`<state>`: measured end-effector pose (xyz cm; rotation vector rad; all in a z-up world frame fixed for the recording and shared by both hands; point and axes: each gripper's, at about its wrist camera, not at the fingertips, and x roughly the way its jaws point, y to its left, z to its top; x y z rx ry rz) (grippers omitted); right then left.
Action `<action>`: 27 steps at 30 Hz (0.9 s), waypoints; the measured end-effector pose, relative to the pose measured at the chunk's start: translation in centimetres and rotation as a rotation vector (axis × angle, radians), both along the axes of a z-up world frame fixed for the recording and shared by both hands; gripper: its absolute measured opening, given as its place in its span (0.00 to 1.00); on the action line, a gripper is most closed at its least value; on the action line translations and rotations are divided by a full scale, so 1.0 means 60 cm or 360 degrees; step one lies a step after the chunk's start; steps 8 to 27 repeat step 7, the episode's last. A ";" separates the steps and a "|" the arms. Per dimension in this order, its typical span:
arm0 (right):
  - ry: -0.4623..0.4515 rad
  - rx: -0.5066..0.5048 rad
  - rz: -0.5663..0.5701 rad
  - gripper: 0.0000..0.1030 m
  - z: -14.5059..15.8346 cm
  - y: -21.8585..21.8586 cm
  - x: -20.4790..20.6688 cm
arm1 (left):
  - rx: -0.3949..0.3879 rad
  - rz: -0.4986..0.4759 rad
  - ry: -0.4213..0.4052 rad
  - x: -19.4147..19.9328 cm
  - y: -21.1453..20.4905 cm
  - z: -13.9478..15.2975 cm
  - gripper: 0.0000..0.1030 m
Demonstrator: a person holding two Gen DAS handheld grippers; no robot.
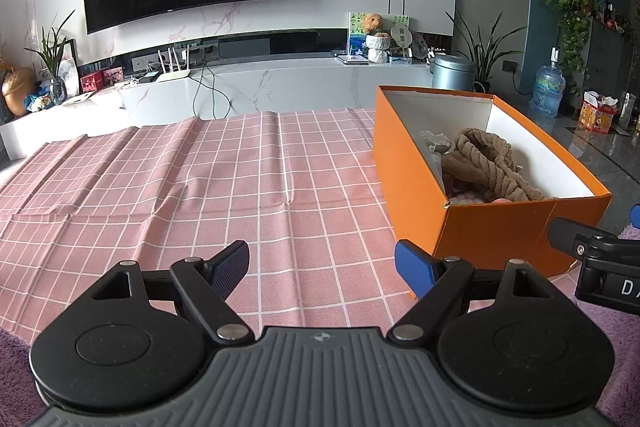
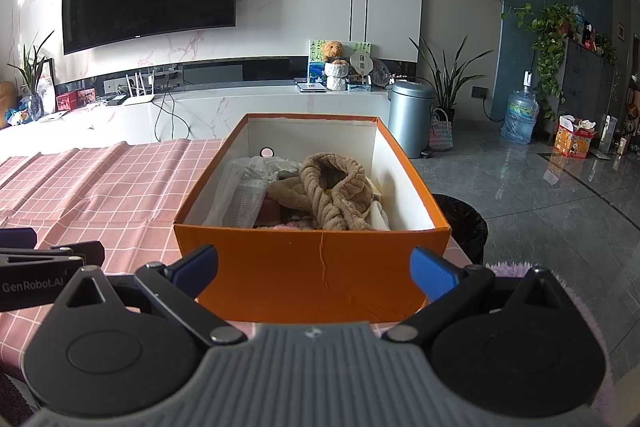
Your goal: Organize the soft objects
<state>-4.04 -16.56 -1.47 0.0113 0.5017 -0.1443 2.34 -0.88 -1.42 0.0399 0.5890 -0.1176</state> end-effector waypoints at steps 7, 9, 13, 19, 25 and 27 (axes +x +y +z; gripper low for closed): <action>0.0001 -0.0001 0.0000 0.98 0.000 0.000 0.000 | -0.0001 0.0001 0.0000 -0.001 0.002 0.000 0.94; 0.0001 -0.0001 0.0000 0.98 0.000 0.000 0.000 | -0.0001 0.0001 0.0000 -0.001 0.002 0.000 0.94; 0.0001 -0.0001 0.0000 0.98 0.000 0.000 0.000 | -0.0001 0.0001 0.0000 -0.001 0.002 0.000 0.94; 0.0001 -0.0001 0.0000 0.98 0.000 0.000 0.000 | -0.0001 0.0001 0.0000 -0.001 0.002 0.000 0.94; 0.0001 -0.0001 0.0000 0.98 0.000 0.000 0.000 | -0.0001 0.0001 0.0000 -0.001 0.002 0.000 0.94; 0.0001 -0.0001 0.0000 0.98 0.000 0.000 0.000 | -0.0001 0.0001 0.0000 -0.001 0.002 0.000 0.94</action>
